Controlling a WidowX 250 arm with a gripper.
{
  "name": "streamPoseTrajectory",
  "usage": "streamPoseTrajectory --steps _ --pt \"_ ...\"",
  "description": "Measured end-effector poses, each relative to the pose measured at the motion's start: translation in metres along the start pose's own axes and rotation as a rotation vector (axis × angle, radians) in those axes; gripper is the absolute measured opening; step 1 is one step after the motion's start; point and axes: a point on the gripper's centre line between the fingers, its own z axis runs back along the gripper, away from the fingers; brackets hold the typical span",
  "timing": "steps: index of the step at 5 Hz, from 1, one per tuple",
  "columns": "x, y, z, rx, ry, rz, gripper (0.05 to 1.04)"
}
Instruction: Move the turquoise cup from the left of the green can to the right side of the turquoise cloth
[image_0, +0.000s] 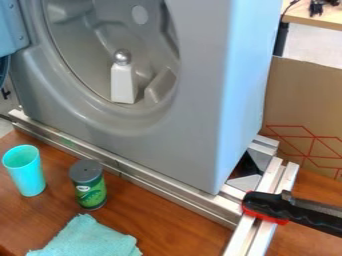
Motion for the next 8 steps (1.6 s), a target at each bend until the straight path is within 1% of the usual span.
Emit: streamPoseTrajectory --steps 1,3,4,6,7,8 --pt "0.000 -0.001 -0.003 -0.010 0.006 -0.001 1.001" --pt "0.032 0.005 0.000 0.046 -0.030 -0.050 1.001" --pt "0.053 0.012 -0.004 0.068 -0.024 -0.050 1.001" --pt "0.086 0.033 -0.012 0.068 0.002 -0.011 1.001" --pt "0.091 0.040 -0.016 0.075 0.010 0.000 1.001" --pt "0.096 0.036 -0.024 0.072 0.017 -0.007 1.001"
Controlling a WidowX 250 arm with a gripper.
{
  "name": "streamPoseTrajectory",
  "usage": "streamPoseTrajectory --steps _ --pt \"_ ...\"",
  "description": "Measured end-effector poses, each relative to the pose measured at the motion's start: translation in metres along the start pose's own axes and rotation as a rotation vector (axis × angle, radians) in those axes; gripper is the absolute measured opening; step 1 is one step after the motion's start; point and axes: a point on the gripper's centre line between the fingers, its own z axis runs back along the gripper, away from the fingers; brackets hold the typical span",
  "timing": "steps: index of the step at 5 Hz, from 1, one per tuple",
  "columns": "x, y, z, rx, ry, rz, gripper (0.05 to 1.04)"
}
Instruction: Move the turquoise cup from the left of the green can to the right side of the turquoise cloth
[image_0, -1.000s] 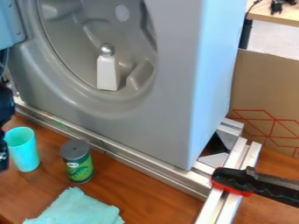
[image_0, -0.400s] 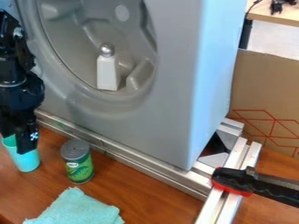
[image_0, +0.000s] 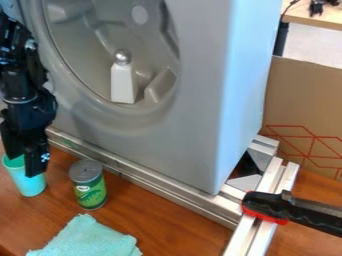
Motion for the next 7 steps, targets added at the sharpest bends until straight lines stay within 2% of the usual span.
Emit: streamPoseTrajectory --steps 1,3,4,6,7 --pt "0.001 -0.005 -0.003 0.002 0.000 0.001 1.001" --pt "0.000 -0.006 -0.019 -0.010 0.038 0.019 0.995" --pt "0.003 -0.002 -0.019 -0.010 0.027 0.033 0.926" --pt "-0.006 0.007 -0.022 -0.031 0.015 0.092 0.347" --pt "-0.007 0.008 -0.019 -0.020 0.013 0.099 0.154"
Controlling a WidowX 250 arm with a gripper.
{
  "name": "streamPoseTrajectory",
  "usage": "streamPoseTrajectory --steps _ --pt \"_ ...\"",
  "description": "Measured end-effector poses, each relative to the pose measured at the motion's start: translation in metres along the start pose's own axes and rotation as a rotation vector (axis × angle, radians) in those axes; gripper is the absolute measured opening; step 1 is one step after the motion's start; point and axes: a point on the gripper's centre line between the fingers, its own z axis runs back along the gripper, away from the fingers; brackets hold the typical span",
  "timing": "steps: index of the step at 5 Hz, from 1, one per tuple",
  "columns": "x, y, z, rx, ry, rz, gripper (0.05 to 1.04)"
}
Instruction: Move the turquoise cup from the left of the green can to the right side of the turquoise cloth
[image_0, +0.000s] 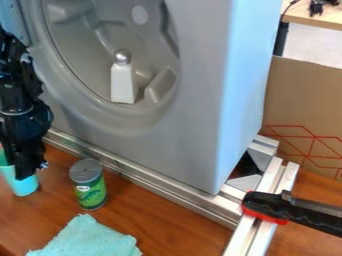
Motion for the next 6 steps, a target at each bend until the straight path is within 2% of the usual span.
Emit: streamPoseTrajectory --steps 1,2,3,4,5,6 --pt "-0.003 -0.002 0.008 0.010 -0.015 0.010 0.097" --pt "-0.006 -0.011 0.036 0.066 -0.040 0.067 0.097" --pt "-0.011 -0.038 0.074 0.133 -0.089 0.078 0.097" --pt "-0.028 -0.075 0.100 0.147 -0.077 0.096 0.097" --pt "-0.039 -0.121 0.112 0.082 -0.125 -0.041 0.097" --pt "-0.035 -0.160 0.101 -0.021 -0.114 -0.176 0.097"
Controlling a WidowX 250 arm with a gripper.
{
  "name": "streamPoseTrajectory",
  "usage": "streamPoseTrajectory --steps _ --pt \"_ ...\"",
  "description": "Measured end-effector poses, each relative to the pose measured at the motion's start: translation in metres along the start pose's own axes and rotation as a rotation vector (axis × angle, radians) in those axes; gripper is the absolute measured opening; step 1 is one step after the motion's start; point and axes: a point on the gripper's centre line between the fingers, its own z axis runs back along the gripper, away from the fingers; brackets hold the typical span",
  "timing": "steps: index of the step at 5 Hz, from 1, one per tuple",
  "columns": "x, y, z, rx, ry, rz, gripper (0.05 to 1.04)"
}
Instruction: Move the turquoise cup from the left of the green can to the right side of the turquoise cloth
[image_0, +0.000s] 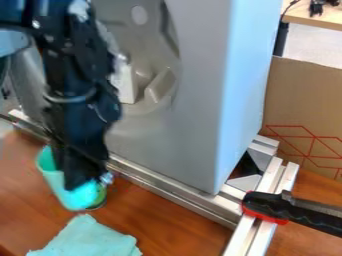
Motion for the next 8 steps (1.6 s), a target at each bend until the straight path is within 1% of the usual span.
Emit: streamPoseTrajectory --steps 1,2,3,4,5,6,7,8 --pt "0.014 -0.029 -0.022 -0.058 -0.015 -0.063 0.097" --pt "0.030 -0.045 -0.041 -0.087 -0.089 -0.051 0.097" --pt "0.048 -0.056 -0.054 -0.111 -0.149 0.006 0.097" --pt "0.056 -0.068 -0.062 -0.107 -0.137 0.026 0.097" --pt "0.066 -0.080 -0.073 -0.110 -0.116 0.004 0.097" --pt "0.070 -0.084 -0.083 -0.099 -0.096 0.020 0.097" --pt "0.076 -0.087 -0.084 -0.093 -0.100 0.023 0.097" --pt "0.076 -0.088 -0.085 -0.088 -0.097 0.013 0.132"
